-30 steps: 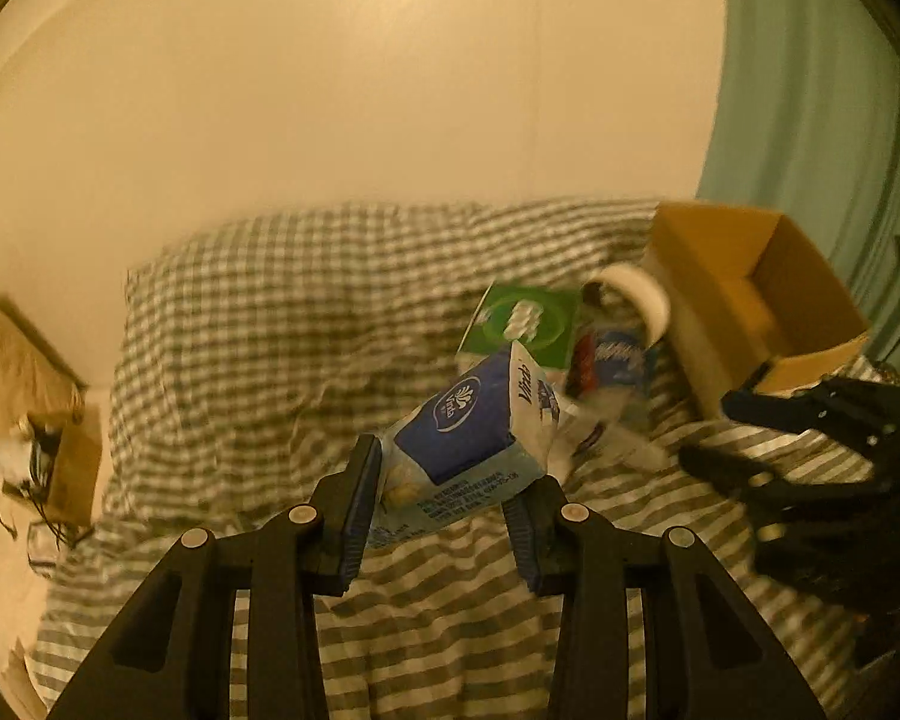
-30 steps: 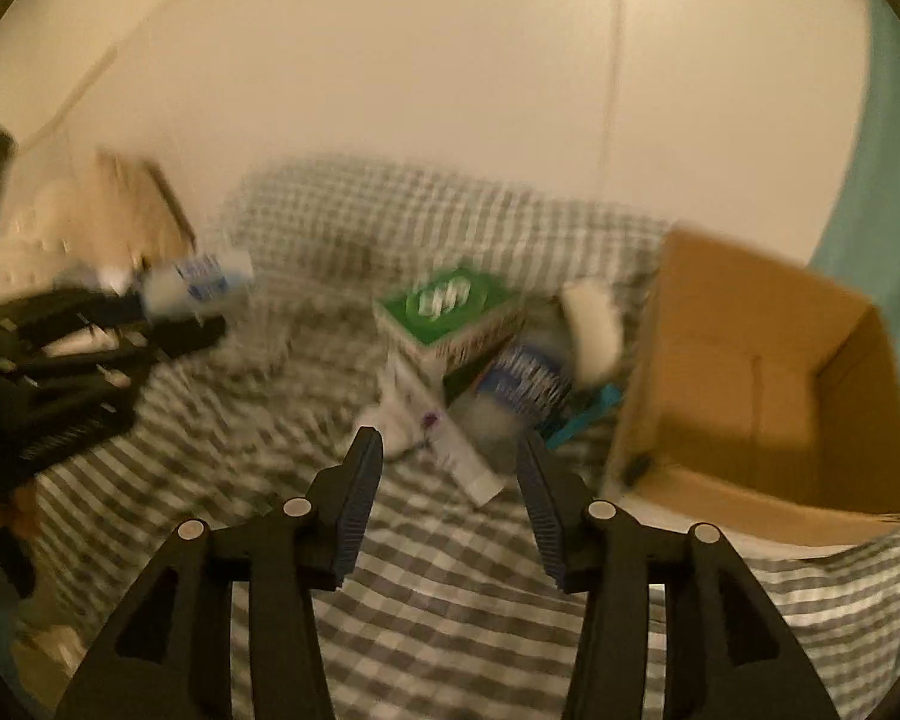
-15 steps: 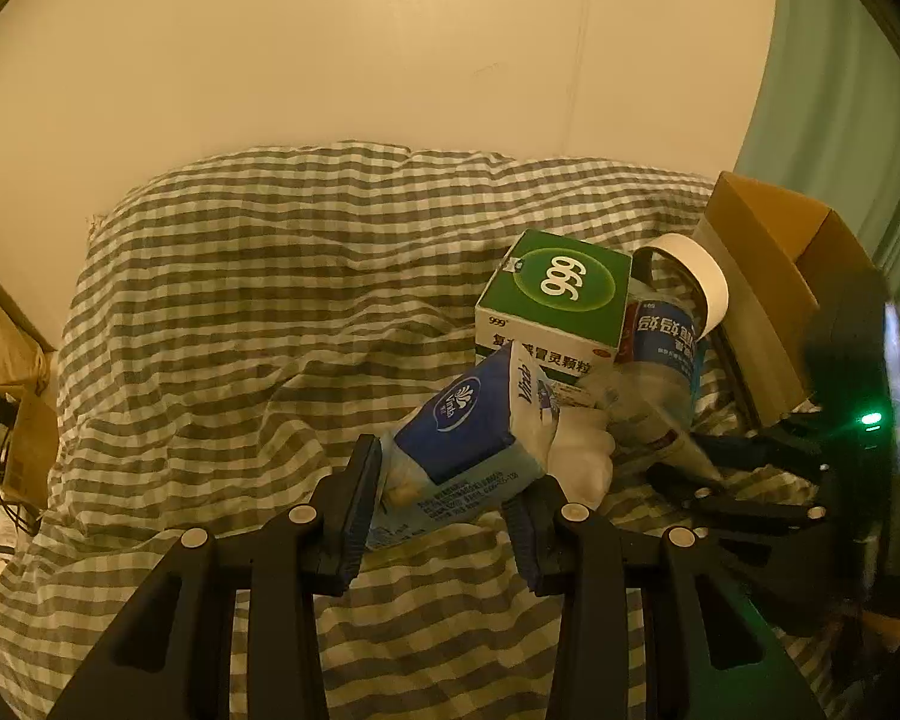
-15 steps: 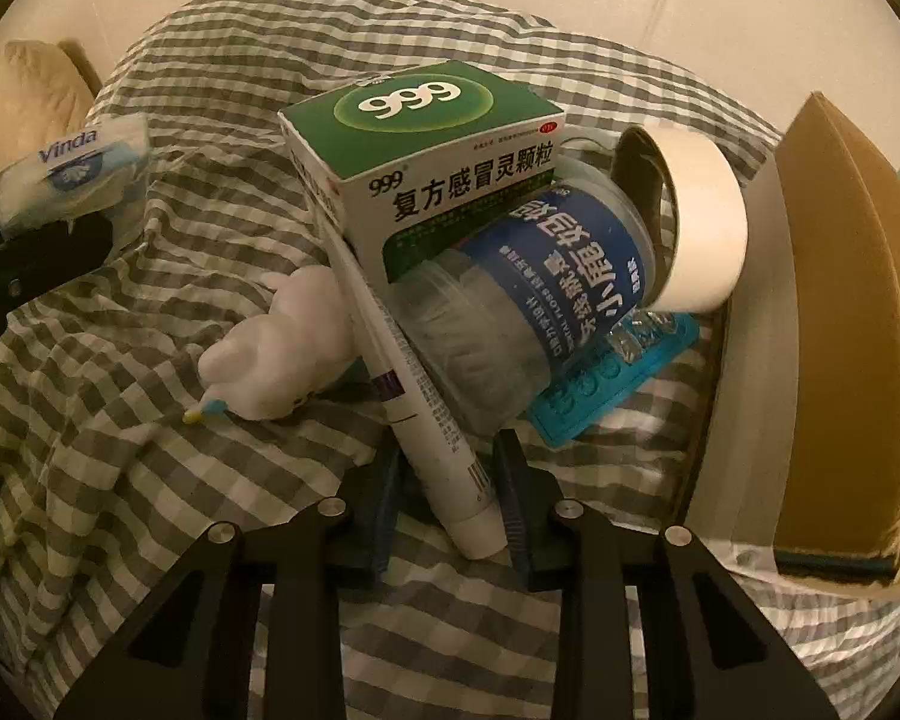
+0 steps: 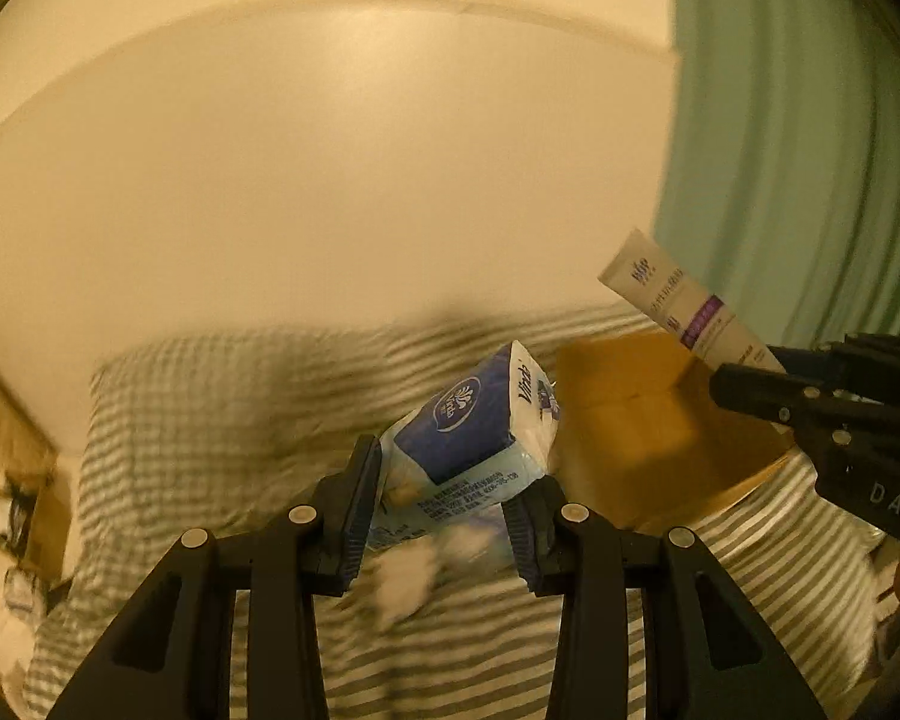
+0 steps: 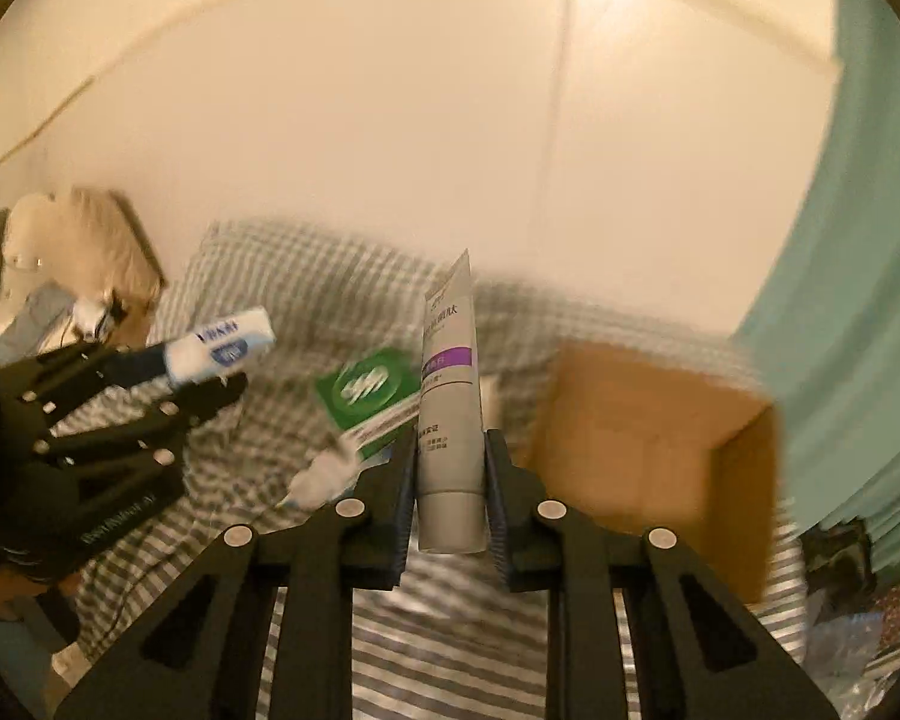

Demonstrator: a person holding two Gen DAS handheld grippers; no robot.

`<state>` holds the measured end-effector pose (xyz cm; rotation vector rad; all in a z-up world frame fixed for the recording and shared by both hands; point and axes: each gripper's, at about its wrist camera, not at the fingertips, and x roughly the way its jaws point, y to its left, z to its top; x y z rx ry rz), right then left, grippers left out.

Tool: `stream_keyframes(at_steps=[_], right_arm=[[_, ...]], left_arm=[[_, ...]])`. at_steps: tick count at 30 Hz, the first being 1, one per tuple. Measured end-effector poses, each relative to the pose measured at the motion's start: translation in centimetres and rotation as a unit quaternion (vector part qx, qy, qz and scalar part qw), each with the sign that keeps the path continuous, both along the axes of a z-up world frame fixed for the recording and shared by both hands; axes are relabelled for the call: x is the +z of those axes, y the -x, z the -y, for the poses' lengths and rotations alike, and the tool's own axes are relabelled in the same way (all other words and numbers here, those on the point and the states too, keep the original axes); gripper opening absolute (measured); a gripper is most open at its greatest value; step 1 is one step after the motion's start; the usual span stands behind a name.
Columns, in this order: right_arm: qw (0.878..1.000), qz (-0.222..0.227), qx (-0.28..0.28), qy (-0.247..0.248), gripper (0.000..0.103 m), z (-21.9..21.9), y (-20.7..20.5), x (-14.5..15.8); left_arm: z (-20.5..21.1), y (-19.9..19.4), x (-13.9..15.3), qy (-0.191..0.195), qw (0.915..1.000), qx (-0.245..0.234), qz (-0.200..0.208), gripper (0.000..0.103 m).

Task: Organize objects
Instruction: 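Lift the tube with the right tool while the left tool carries the tissue pack to the box, then open both tools to drop the tube and tissue pack into the box, then move both tools back toward the remaining items on the bed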

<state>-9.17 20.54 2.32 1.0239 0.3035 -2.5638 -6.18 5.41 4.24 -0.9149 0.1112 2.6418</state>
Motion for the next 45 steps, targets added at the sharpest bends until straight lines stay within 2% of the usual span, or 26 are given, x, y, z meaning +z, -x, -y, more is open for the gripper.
stream_keyframes(at_steps=[3, 6, 10, 14, 20, 23, 25, 27, 28, 30, 32, 34, 36, 37, 41, 45], right_arm=[[0.999, -0.034, -0.019, -0.005, 0.020, -3.0, -0.2, 2.9], [0.998, -0.047, -0.047, 0.006, 0.020, -6.8, -0.2, 3.7], [0.995, -0.041, -0.089, 0.014, 0.020, -10.7, 1.8, 2.0], [0.993, -0.023, -0.108, 0.041, 0.020, -13.9, 3.3, -0.2], [0.991, 0.006, -0.124, 0.043, 0.020, -15.3, 5.6, -4.4], [0.990, 0.015, -0.131, 0.048, 0.021, -15.7, 6.1, -5.6], [0.990, 0.016, -0.132, 0.052, 0.021, -15.7, 6.0, -5.8], [0.989, 0.013, -0.136, 0.056, 0.022, -15.6, 6.1, -5.9], [0.989, 0.009, -0.139, 0.058, 0.024, -15.9, 6.1, -5.8], [0.987, 0.004, -0.145, 0.067, 0.048, -16.0, 6.0, -5.3], [0.986, 0.002, -0.147, 0.082, 0.057, -15.8, 5.4, -4.7], [0.984, -0.001, -0.147, 0.098, 0.057, -16.2, 4.7, -4.0], [0.984, -0.004, -0.144, 0.107, 0.060, -16.4, 3.9, -3.6], [0.983, -0.007, -0.147, 0.109, 0.061, -16.4, 3.5, -3.3], [0.982, -0.020, -0.152, 0.114, 0.065, -16.4, 1.4, -1.9], [0.981, -0.041, -0.152, 0.116, 0.077, -15.6, -0.8, 0.1]], left_arm=[[-4.1, 0.0, 1.8, 0.000, 0.9992, -0.035, -0.016, 0.040], [-7.7, 0.7, 1.9, -0.004, 0.9981, -0.061, -0.011, 0.040], [-11.6, 2.4, 0.5, -0.011, 0.9965, -0.082, 0.010, 0.040], [-14.2, 4.1, -1.5, 0.002, 0.9952, -0.094, 0.027, 0.040], [-16.7, 5.3, -5.3, 0.023, 0.9929, -0.103, 0.056, 0.040], [-16.8, 5.4, -6.2, 0.020, 0.9926, -0.100, 0.066, 0.043], [-16.8, 5.4, -6.5, 0.020, 0.9919, -0.103, 0.072, 0.049], [-16.6, 5.2, -6.8, 0.030, 0.9921, -0.097, 0.073, 0.070], [-16.6, 5.1, -6.9, 0.033, 0.9924, -0.094, 0.073, 0.074], [-16.3, 4.8, -6.5, 0.029, 0.9922, -0.097, 0.073, 0.077], [-15.9, 4.6, -5.8, 0.024, 0.9921, -0.098, 0.075, 0.077], [-15.6, 4.2, -4.9, 0.022, 0.9925, -0.097, 0.071, 0.079], [-14.7, 3.5, -3.4, 0.023, 0.9937, -0.095, 0.054, 0.093], [-14.1, 3.2, -2.9, 0.023, 0.9943, -0.093, 0.047, 0.095], [-11.0, 3.4, -0.6, 0.018, 0.9962, -0.082, 0.024, 0.098], [-6.6, 2.7, 1.4, 0.011, 0.9984, -0.056, 0.003, 0.103]])
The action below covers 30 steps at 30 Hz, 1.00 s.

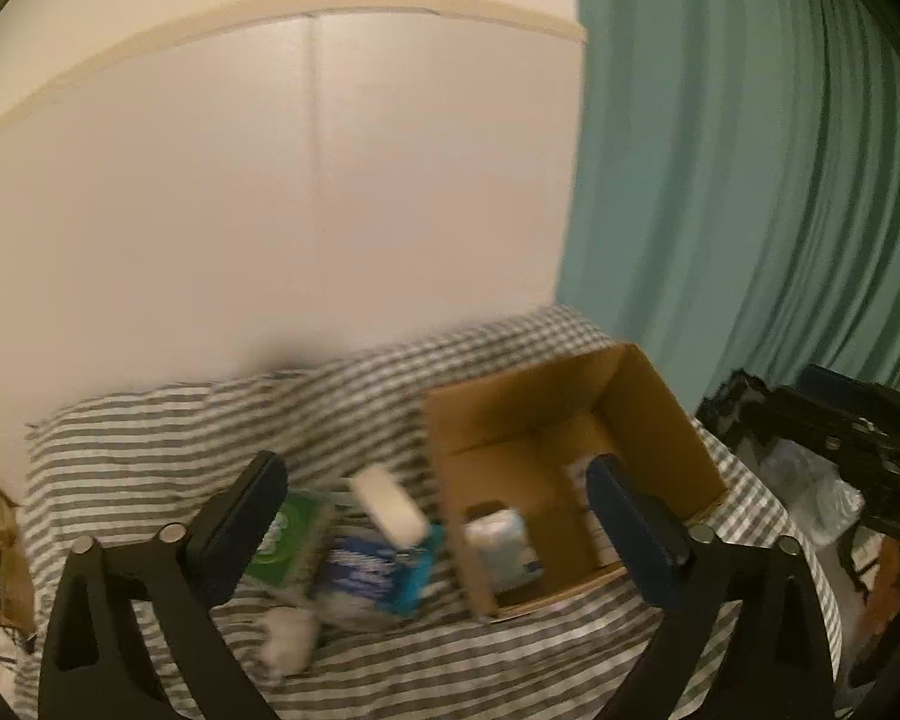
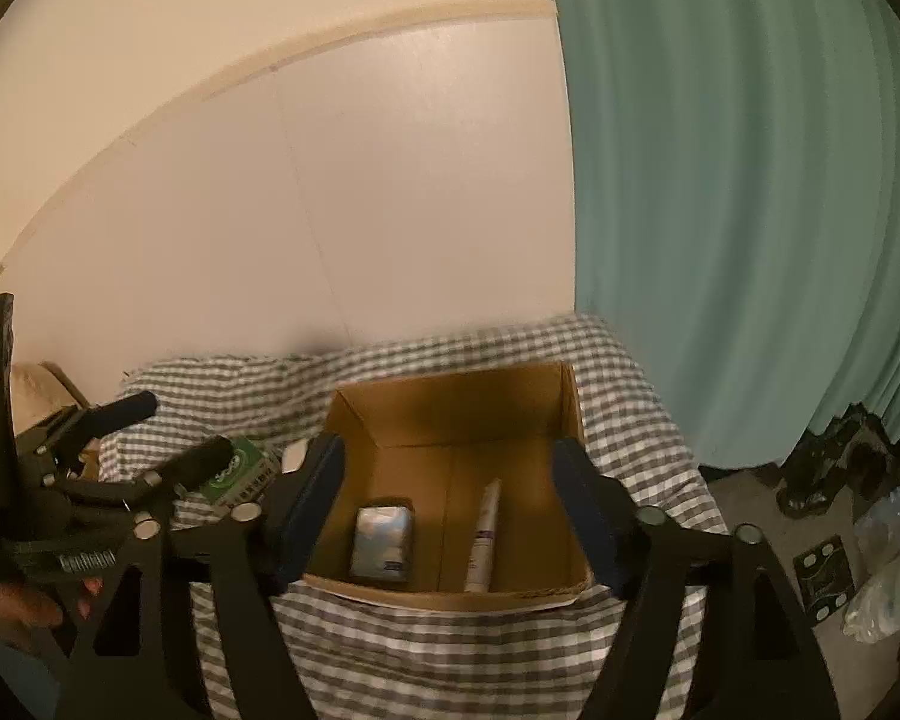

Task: Organize objects
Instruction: 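Move both tools back toward the remaining items on the bed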

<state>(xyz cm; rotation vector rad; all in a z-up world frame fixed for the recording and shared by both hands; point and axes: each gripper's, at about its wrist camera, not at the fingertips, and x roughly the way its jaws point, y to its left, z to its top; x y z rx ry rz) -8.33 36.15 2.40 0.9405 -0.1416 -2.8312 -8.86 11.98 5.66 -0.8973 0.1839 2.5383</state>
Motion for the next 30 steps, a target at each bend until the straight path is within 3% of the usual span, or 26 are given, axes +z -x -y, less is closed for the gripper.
stream_keyframes(at_steps=[3, 7, 13, 17, 21, 26, 30], right_arm=[[1.000, -0.015, 0.006, 0.002, 0.088, 1.2, -1.8, 1.1], [0.998, 0.004, 0.023, 0.063, 0.091, 3.3, -3.5, 0.5], [0.997, 0.040, 0.056, 0.017, 0.092, 10.0, -4.2, -2.4], [0.996, 0.049, 0.072, -0.012, 0.092, 14.7, -4.3, -4.9], [0.994, 0.051, 0.074, -0.065, 0.092, 18.2, -3.8, -8.1], [0.993, 0.092, 0.071, -0.031, 0.092, 19.7, -1.7, -12.7], [0.992, 0.100, 0.070, -0.033, 0.091, 20.5, -0.5, -14.4]], left_arm=[[3.5, -0.1, 0.7, 0.008, 0.9996, 0.025, -0.012, 0.103], [8.2, -0.3, 0.1, 0.023, 0.9978, 0.061, -0.015, 0.103], [13.5, -1.2, -3.9, 0.044, 0.9934, 0.106, -0.007, 0.103], [15.0, -0.9, -7.8, 0.060, 0.9905, 0.123, 0.015, 0.103], [16.1, -0.1, -12.3, 0.046, 0.9893, 0.126, 0.058, 0.103], [16.1, 1.1, -16.6, 0.046, 0.9860, 0.122, 0.104, 0.103], [14.9, 1.7, -18.5, 0.047, 0.9858, 0.103, 0.124, 0.103]])
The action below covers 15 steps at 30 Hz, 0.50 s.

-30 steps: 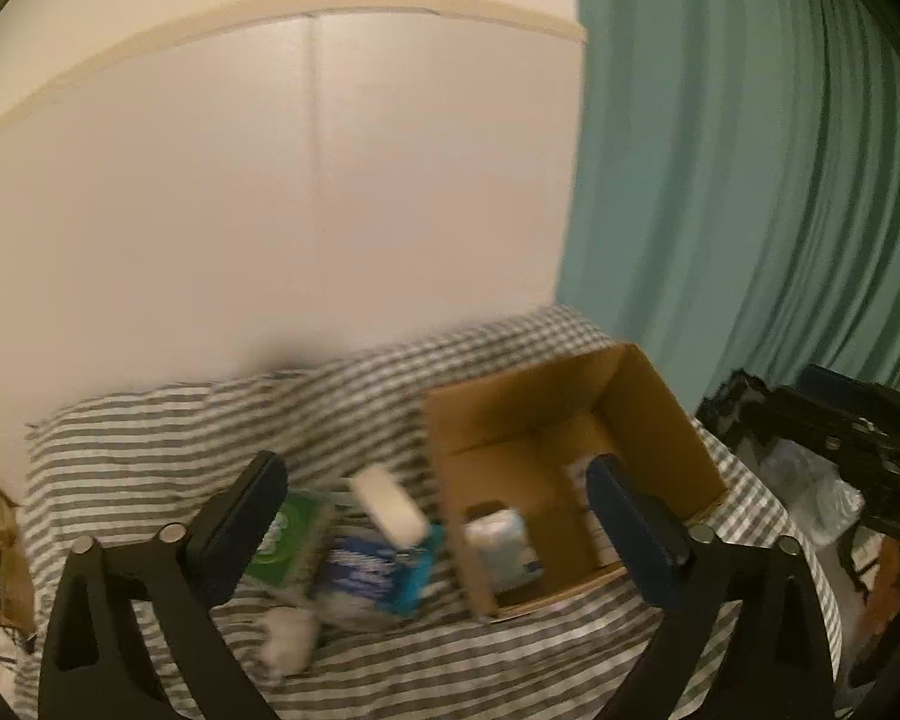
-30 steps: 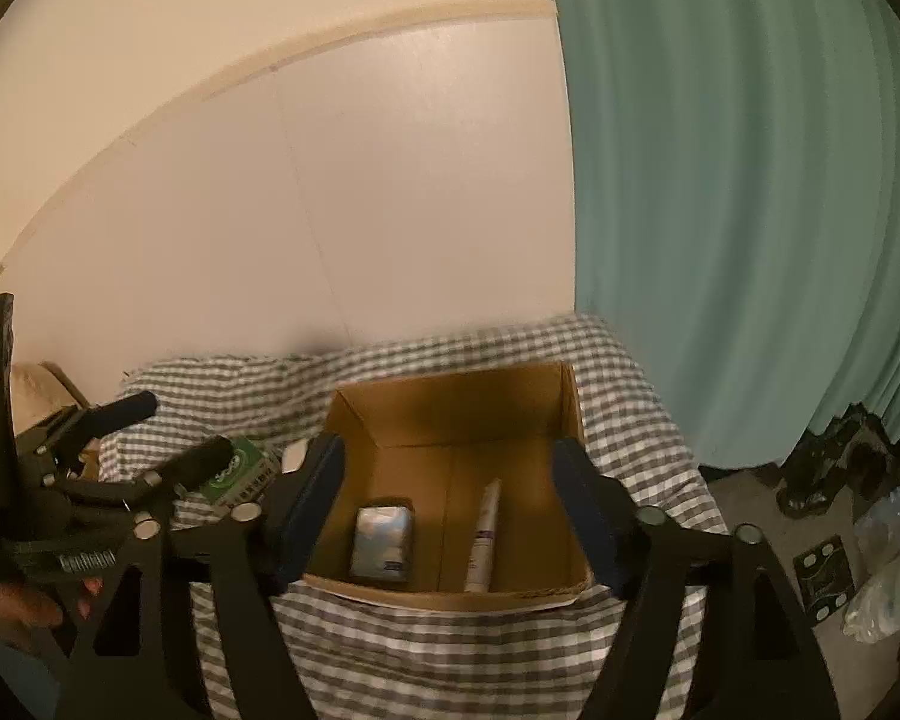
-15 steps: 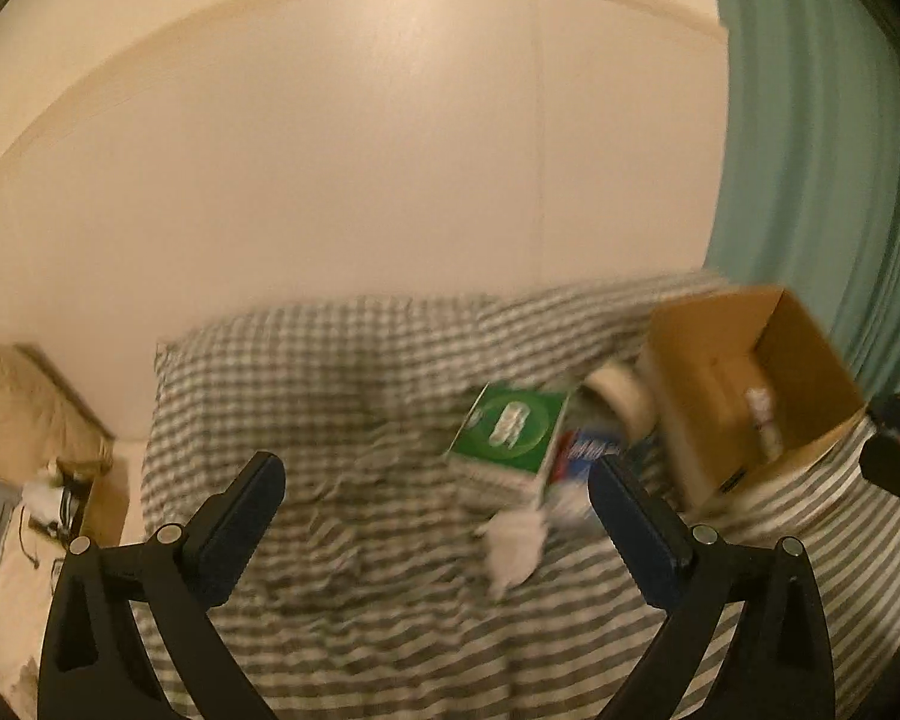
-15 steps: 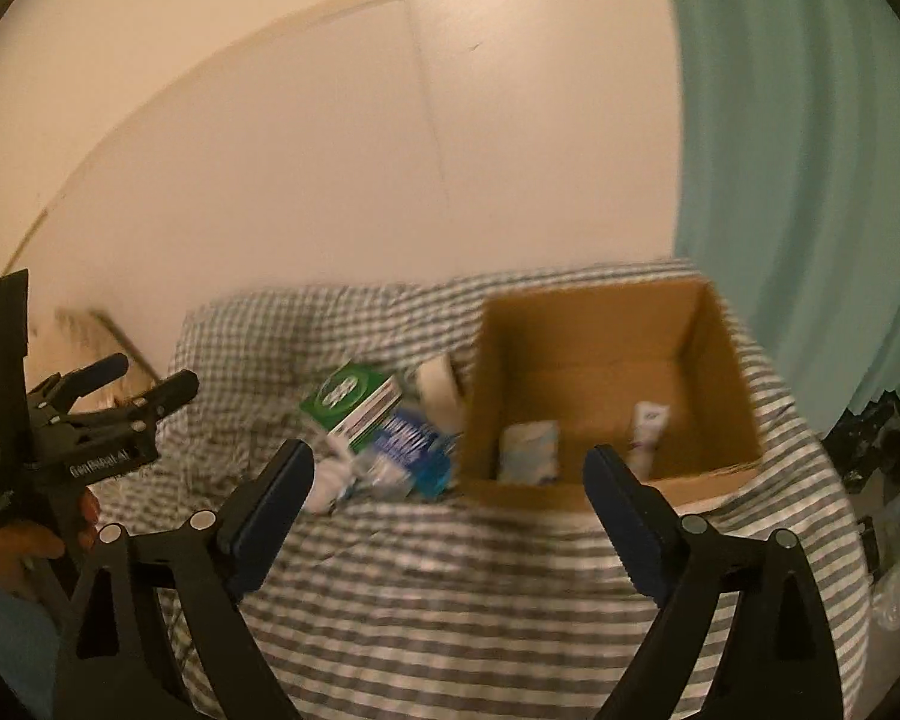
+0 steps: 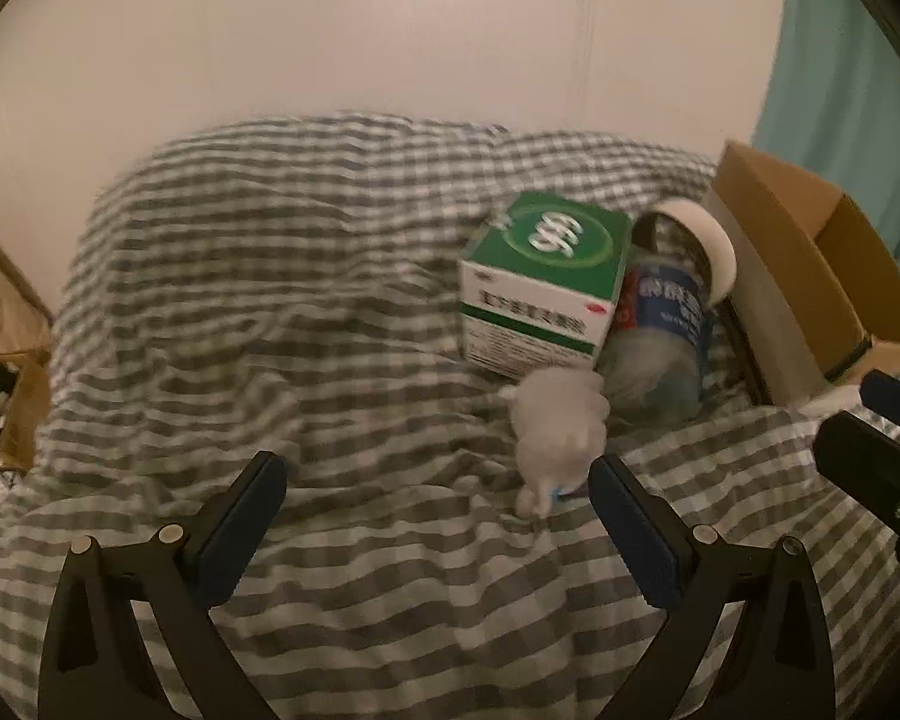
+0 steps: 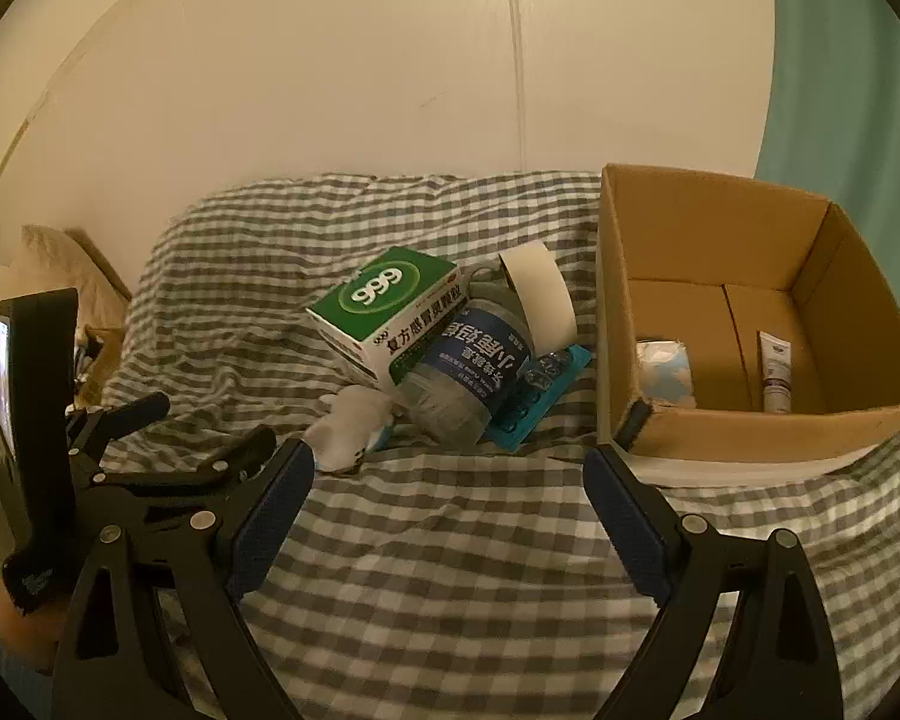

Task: Organize objects
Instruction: 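Move both tools back toward the remaining items on the bed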

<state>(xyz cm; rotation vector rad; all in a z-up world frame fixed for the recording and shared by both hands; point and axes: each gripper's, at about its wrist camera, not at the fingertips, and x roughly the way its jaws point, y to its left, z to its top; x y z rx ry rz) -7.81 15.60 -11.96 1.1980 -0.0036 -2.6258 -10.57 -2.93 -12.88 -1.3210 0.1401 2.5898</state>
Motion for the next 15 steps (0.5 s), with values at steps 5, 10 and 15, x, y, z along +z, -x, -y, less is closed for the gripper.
stream_keyframes(at_steps=[5, 10, 15], right_arm=[[1.000, 0.004, -0.016, -0.006, 0.091, -1.0, 0.5, -1.0], [0.999, 0.013, -0.028, -0.008, 0.091, -1.6, 0.7, -1.7], [0.999, 0.019, -0.040, -0.009, 0.091, -1.9, 0.7, -2.1]], left_arm=[[-3.3, 0.7, -1.4, 0.013, 0.9987, -0.048, 0.016, 0.101], [-5.6, 2.1, -3.3, 0.014, 0.9969, -0.062, 0.046, 0.084], [-6.1, 2.7, -4.8, -0.006, 0.9934, -0.083, 0.078, 0.044]])
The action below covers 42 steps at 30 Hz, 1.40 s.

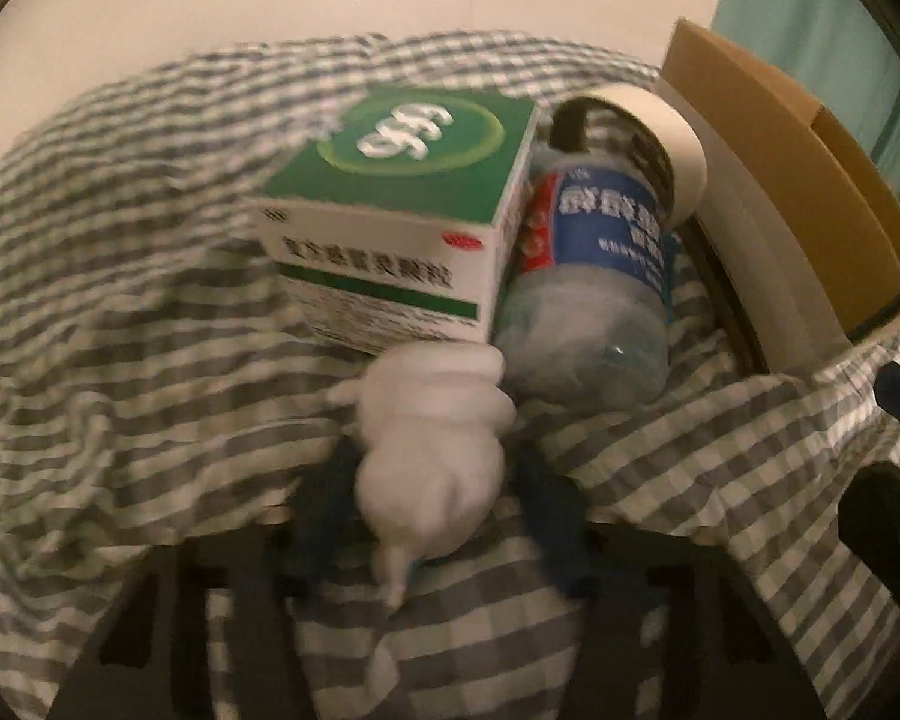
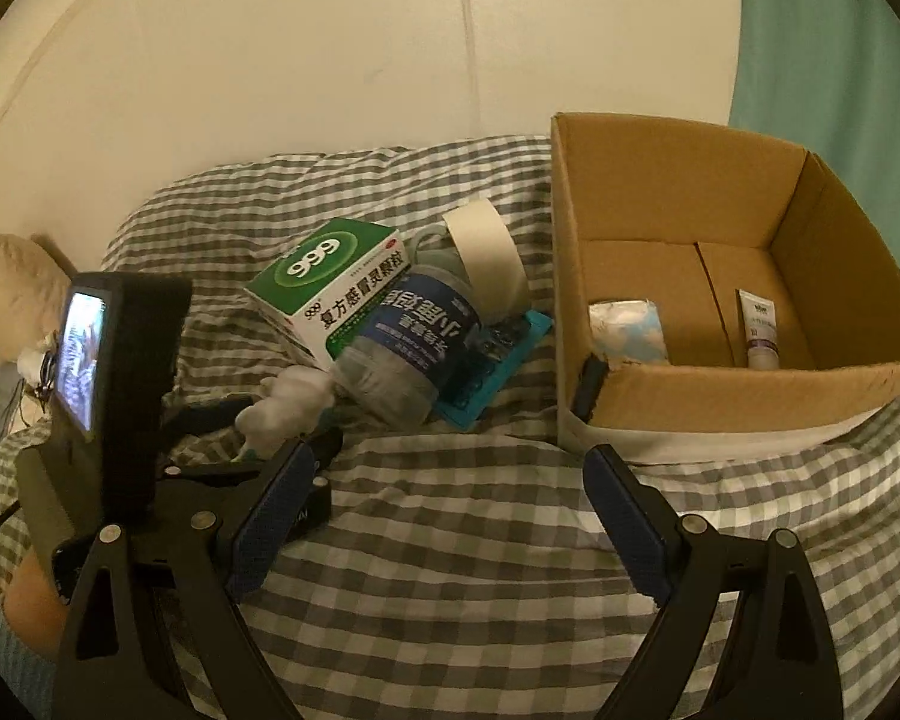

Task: Organize objects
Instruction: 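Move both tools back toward the remaining items on the bed, then grasp the white plush toy with the left tool while the right tool grasps the clear jar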

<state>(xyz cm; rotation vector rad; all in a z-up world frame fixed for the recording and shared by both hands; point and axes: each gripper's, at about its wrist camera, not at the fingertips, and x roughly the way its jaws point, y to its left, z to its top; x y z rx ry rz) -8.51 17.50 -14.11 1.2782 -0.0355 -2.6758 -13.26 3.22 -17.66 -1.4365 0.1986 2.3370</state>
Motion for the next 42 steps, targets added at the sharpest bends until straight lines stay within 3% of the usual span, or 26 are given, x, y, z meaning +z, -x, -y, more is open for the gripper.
stream_keyframes(at_steps=[5, 11, 19, 25, 30, 38, 40, 42], right_arm=[[1.000, 0.006, -0.005, -0.007, 0.091, 0.2, -0.1, -0.1], [1.000, -0.005, 0.002, -0.028, 0.091, 1.2, -0.4, 1.5], [0.997, -0.011, 0.040, -0.060, 0.091, 6.8, 1.9, 2.5], [0.995, 0.021, 0.002, -0.099, 0.090, 8.1, 6.2, -0.2], [0.990, 0.045, -0.005, -0.135, 0.083, 8.2, 8.4, -2.5], [0.989, 0.105, -0.023, -0.103, 0.083, 7.0, 11.4, -5.8], [0.988, 0.119, -0.025, -0.094, 0.074, 6.6, 11.6, -6.7], [0.988, 0.116, -0.022, -0.094, 0.072, 6.3, 11.3, -6.8]], left_arm=[[1.4, -0.8, 0.4, -0.042, 0.9991, 0.008, -0.006, 0.044], [5.4, -1.8, 3.6, -0.095, 0.9936, 0.052, -0.033, 0.044], [10.0, -1.5, 5.9, -0.067, 0.9898, 0.098, -0.079, 0.044], [11.3, -1.0, 5.1, -0.056, 0.9882, 0.119, -0.078, 0.044], [11.1, -0.7, 4.8, -0.049, 0.9870, 0.126, -0.087, 0.044], [10.4, -0.4, 3.8, -0.038, 0.9877, 0.129, -0.080, 0.044], [10.1, -0.4, 3.6, -0.034, 0.9882, 0.127, -0.079, 0.044], [10.0, -0.4, 3.5, -0.031, 0.9885, 0.125, -0.078, 0.044]])
